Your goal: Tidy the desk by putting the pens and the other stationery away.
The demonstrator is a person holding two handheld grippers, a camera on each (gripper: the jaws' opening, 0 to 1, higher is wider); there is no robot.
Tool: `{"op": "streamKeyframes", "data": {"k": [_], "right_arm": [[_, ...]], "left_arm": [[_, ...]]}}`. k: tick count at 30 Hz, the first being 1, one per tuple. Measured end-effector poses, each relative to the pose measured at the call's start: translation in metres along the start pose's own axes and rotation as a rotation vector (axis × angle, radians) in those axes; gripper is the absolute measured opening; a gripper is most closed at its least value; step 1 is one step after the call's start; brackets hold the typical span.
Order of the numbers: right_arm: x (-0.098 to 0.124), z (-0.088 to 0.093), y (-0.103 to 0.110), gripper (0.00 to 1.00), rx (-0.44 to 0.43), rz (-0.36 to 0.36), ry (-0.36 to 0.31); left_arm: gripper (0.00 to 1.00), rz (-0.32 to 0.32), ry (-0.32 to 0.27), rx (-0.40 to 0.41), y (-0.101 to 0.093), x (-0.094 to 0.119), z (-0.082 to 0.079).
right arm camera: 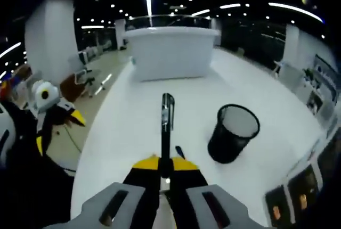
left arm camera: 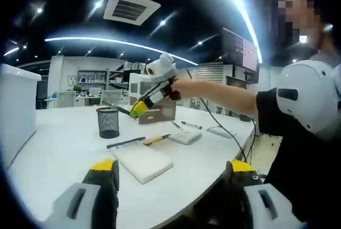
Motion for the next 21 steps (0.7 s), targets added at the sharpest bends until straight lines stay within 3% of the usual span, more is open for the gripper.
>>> {"op": "streamKeyframes", "data": {"k": [6,13,15,21], "right_arm": [[0.038,0.007,0.008,0.03,-0.029,0.081,-0.097],[0.082,0.022,0.035,0.04,-0.064,0.139,-0.208],[0.095,0.024,0.037,0.04,-0.082,0.184,-0.263],[0.121,0.04,0.051,0.04,-0.128,0.254,-0.364]], "left_arm": [[0.81,0.01,-0.004,0.005,0.001,-0.005,-0.003],[0.81,0.014,-0.006,0.003,0.0,-0.008,-0.006],[0.81,0.016,-0.009,0.003,0.0,-0.009,-0.007],[0.81,0.018,-0.002,0.008,-0.001,-0.013,-0.007]]}}
Point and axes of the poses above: the point that each gripper's makers call its tool centre point, and the gripper's own axes: x roughly backward along the fingers, y roughly to its left, z roughly out of its underside, the point moved 2 cm from there along x, roughly backward along the fingers, and after that the axes turned 14 degrees about x, right-handed, at the moved point
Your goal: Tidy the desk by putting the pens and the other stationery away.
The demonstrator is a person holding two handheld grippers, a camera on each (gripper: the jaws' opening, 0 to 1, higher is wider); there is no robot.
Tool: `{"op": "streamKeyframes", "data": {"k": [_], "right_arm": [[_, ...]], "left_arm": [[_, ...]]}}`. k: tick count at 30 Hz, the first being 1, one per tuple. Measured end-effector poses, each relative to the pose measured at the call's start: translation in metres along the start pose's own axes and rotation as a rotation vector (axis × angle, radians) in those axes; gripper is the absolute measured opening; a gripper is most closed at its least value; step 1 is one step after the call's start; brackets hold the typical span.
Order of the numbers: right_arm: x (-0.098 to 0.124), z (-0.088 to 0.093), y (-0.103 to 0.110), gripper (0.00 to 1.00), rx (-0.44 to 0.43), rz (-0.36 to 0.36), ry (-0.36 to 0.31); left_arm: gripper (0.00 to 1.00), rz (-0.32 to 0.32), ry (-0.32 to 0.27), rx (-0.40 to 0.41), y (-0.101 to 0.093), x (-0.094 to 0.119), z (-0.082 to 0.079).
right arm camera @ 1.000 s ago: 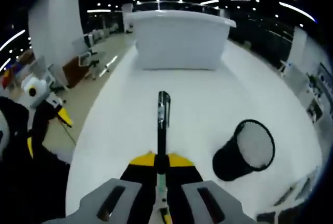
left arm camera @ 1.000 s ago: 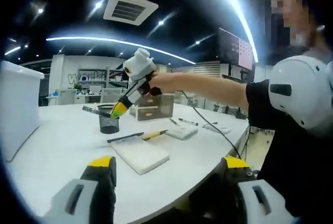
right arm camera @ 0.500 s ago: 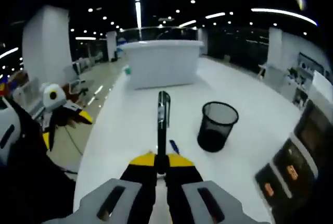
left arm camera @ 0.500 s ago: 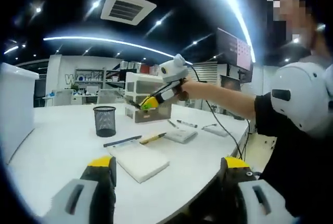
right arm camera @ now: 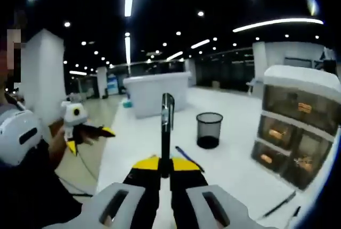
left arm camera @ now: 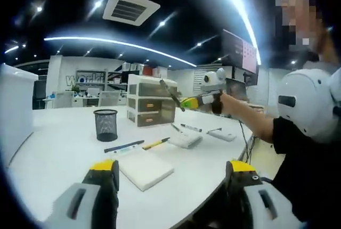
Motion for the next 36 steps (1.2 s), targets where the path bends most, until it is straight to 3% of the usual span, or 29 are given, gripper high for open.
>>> {"op": "streamKeyframes", "data": {"k": [11,12,16,23,36], "right_arm": [[0.034,0.015,0.023,0.04,0.005,0.127,-0.108],[0.042,0.013,0.022,0.04,0.009,0.176,-0.14],[0.058,0.012,0.029,0.04,0.015,0.239,-0.181],[0.061,0.014,0.048,0.04,0.008,0.234,-0.194],[0.063,0.017,0.045,0.04,0.002,0.247,-0.208]], "left_arm": [[0.81,-0.018,-0.001,-0.002,0.006,-0.004,-0.007],[0.81,-0.019,0.0,-0.005,0.005,-0.005,-0.007],[0.81,-0.017,-0.001,-0.006,0.005,-0.007,-0.009],[0.81,-0.016,0.007,-0.011,0.006,-0.015,-0.009],[0.8,-0.007,0.008,-0.011,0.002,-0.022,-0.01]]}}
Point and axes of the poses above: the point that each gripper's makers call its tool centre point, and the gripper's own axes: x roughly backward along the fingers, y roughly to its left, z roughly out of its underside, the point moved 2 cm from there along x, roughly backward along the fingers, and after that the axes turned 14 degrees about x, right-handed, at the moved point
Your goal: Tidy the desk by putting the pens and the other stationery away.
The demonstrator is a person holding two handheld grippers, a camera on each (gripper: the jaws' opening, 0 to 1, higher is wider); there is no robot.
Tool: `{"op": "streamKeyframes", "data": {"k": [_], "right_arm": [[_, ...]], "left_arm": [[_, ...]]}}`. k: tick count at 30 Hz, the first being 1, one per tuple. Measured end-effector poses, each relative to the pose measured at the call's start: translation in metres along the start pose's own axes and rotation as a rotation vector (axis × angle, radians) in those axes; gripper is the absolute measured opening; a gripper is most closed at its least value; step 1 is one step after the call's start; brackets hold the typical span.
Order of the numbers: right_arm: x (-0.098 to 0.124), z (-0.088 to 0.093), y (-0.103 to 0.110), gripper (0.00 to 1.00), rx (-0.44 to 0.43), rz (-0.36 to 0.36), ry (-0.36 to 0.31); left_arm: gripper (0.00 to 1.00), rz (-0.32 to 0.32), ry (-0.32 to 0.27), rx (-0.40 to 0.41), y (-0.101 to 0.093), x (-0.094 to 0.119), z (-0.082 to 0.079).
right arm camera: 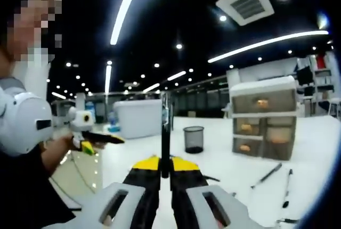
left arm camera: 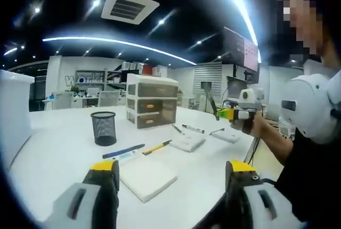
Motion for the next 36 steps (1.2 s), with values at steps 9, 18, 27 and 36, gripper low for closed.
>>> {"op": "streamKeyframes", "data": {"k": [9,18,27,36], "right_arm": [[-0.002,0.005,-0.002,0.04,-0.052,0.034,-0.054],[-0.005,0.002,0.001,0.04,-0.065,0.021,-0.089],[-0.014,0.002,0.016,0.04,-0.019,-0.016,-0.089],[-0.015,0.003,0.028,0.04,-0.001,-0.053,-0.09]], "left_arm": [[0.79,0.013,-0.012,0.015,-0.001,-0.01,-0.008],[0.77,0.078,-0.052,0.055,-0.007,-0.025,-0.028],[0.71,0.172,-0.056,0.048,-0.029,-0.054,-0.033],[0.67,0.27,-0.114,0.02,-0.053,-0.076,-0.048]]}}
Point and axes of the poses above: the point that each gripper's makers call its tool centre point, and the gripper's own axes: x roughly backward along the fingers, y roughly to its left, z roughly out of its underside, the point moved 2 cm from there along x, roughly backward along the fingers, and after that the axes turned 14 degrees about x, right-handed, at the moved point
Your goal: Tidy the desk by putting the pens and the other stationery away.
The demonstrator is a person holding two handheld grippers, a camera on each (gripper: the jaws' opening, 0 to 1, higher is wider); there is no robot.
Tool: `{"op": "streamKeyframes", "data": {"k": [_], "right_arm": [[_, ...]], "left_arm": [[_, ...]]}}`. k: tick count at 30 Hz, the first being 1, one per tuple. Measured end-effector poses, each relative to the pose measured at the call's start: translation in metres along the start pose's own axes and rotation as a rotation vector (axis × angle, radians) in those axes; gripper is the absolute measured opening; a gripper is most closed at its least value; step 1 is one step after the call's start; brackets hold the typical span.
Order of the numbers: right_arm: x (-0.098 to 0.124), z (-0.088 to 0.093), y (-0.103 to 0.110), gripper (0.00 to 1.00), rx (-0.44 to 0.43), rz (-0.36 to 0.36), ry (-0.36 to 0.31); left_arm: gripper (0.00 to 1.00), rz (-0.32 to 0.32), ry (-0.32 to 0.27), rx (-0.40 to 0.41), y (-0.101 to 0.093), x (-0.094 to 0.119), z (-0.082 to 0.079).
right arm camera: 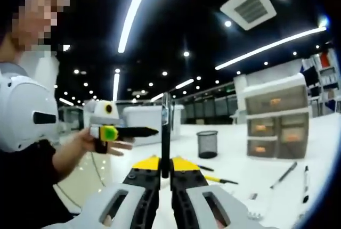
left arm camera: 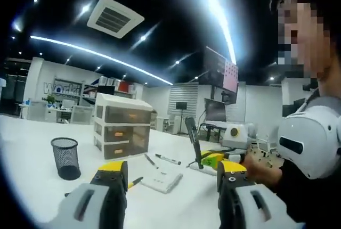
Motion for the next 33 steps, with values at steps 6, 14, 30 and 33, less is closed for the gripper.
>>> {"op": "streamKeyframes", "data": {"k": [6,14,30,33], "right_arm": [[-0.003,-0.001,0.01,0.04,0.02,-0.025,-0.007],[-0.008,0.002,0.02,0.04,0.045,-0.052,-0.004],[-0.013,0.008,0.029,0.04,0.075,-0.083,0.011],[-0.012,0.008,0.031,0.04,0.076,-0.088,0.011]], "left_arm": [[0.59,0.057,-0.012,-0.007,-0.01,-0.016,0.0],[0.52,0.126,-0.011,0.01,-0.025,-0.032,0.005],[0.17,0.2,-0.031,0.065,-0.037,-0.04,0.007],[0.13,0.193,-0.025,0.075,-0.037,-0.042,0.009]]}}
Point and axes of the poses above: the point that each gripper's makers call its tool centre point, and the gripper's own axes: x roughly backward along the fingers, y roughly to its left, z roughly out of its underside, the point moved 2 cm from there along x, roughly backward along the fingers, and after that the axes turned 14 degrees about x, right-handed, at the moved point
